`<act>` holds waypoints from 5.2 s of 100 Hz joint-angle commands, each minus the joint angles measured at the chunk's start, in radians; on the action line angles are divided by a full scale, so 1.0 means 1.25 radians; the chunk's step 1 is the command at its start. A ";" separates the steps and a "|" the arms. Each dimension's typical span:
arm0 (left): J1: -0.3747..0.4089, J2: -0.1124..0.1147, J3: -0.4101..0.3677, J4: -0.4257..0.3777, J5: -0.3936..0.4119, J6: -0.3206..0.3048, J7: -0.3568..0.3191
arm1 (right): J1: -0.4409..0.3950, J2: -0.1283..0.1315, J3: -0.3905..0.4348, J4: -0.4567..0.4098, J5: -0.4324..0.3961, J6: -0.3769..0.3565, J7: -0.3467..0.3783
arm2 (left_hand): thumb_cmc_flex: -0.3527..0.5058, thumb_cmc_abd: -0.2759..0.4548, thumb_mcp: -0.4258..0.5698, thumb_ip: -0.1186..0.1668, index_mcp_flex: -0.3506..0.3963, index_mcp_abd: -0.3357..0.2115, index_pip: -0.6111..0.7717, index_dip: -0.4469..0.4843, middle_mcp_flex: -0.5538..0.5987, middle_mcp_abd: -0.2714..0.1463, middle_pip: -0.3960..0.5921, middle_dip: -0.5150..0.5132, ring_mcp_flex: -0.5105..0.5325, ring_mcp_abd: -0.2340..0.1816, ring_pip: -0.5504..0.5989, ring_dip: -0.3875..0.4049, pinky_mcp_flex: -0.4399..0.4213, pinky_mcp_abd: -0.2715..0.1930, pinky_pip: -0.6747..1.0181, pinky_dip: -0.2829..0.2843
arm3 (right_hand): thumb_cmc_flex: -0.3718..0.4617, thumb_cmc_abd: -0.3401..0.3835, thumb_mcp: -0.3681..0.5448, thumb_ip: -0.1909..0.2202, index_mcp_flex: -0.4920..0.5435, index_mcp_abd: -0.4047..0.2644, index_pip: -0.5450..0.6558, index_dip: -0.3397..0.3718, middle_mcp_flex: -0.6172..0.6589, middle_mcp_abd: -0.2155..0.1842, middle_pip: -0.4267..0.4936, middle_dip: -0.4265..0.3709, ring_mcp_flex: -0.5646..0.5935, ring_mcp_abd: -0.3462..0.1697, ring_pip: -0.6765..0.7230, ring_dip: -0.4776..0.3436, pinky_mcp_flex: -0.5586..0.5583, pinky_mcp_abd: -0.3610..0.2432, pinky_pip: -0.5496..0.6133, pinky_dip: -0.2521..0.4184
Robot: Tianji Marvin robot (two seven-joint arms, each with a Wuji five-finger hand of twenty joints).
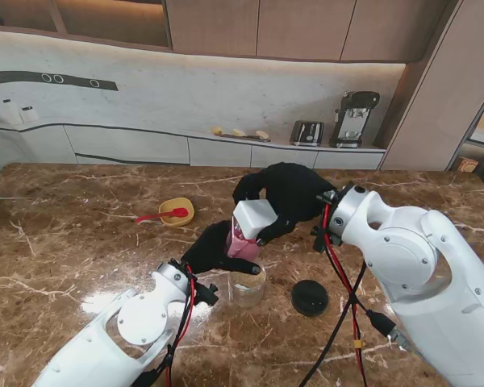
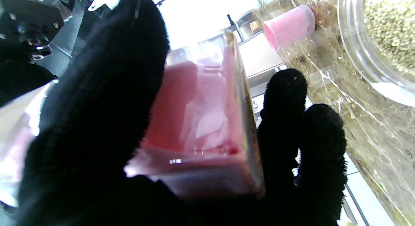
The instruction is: Measure grain into the airtight container
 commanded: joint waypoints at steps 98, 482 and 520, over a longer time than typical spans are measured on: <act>0.011 -0.014 -0.008 -0.002 0.000 -0.017 0.044 | -0.011 -0.012 -0.056 0.008 -0.057 0.047 -0.052 | 0.157 0.374 0.235 -0.017 0.160 -0.166 0.156 0.030 0.065 -0.096 0.082 -0.008 0.012 -0.054 0.011 0.009 0.001 -0.015 0.022 0.019 | 0.112 0.221 0.205 0.025 0.066 -0.071 0.151 -0.019 0.139 -0.049 0.104 0.042 0.042 -0.038 -0.014 -0.008 0.018 -0.015 0.041 -0.020; 0.017 -0.042 0.009 -0.007 -0.029 -0.030 0.126 | -0.127 -0.084 -0.130 0.160 -0.282 0.044 -0.641 | 0.157 0.375 0.232 -0.013 0.163 -0.176 0.164 0.035 0.064 -0.105 0.095 -0.019 0.009 -0.056 0.001 0.014 -0.008 -0.017 0.017 0.021 | -0.167 0.416 0.030 0.170 -0.045 -0.025 -0.216 -0.047 -0.024 -0.037 0.000 -0.245 -0.050 -0.031 -0.164 -0.100 -0.094 0.003 -0.020 -0.037; 0.018 -0.041 0.008 -0.009 -0.028 -0.028 0.124 | -0.146 -0.084 -0.103 0.128 -0.246 0.035 -0.604 | 0.156 0.376 0.231 -0.013 0.163 -0.178 0.165 0.035 0.064 -0.108 0.095 -0.019 0.009 -0.060 0.001 0.013 -0.008 -0.020 0.016 0.020 | -0.163 0.402 -0.071 0.177 -0.075 -0.009 -0.252 -0.052 -0.075 -0.032 -0.034 -0.276 -0.100 -0.018 -0.242 -0.132 -0.144 0.019 -0.075 -0.017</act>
